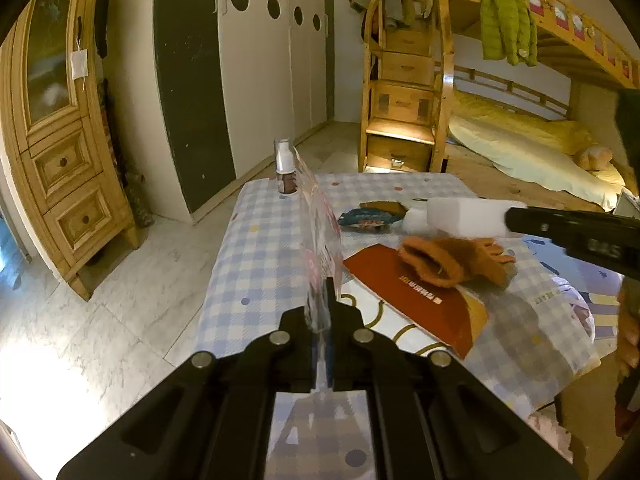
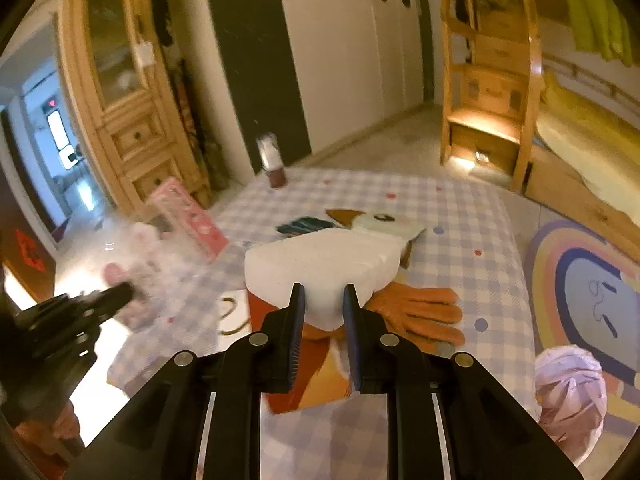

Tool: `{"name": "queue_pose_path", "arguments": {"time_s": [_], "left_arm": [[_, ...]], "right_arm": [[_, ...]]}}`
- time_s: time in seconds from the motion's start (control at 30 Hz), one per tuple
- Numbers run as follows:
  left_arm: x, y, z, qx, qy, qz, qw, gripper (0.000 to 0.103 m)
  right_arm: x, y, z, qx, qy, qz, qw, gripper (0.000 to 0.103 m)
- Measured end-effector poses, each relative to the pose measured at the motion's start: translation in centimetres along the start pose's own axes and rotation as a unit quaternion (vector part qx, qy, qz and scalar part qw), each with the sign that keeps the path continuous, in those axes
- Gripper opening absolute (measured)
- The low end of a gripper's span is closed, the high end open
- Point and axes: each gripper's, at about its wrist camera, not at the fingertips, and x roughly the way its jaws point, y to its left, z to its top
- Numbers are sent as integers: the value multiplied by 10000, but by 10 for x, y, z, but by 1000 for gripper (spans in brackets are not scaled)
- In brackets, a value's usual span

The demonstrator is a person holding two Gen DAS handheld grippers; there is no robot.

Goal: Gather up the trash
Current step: 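Grasp the white foam block with the right gripper and lift it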

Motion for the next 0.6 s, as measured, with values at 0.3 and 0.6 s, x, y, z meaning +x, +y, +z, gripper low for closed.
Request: {"name": "queue_pose_path", "arguments": {"time_s": [0.3, 0.6], "left_arm": [[-23, -31, 5, 320, -155, -282, 9990, 0], [-33, -98, 5, 825, -202, -775, 9934, 0]], "right_arm": [[-59, -6, -25, -132, -405, -516, 9978, 20], [-100, -43, -56, 245, -531, -1103, 9922, 21]]}}
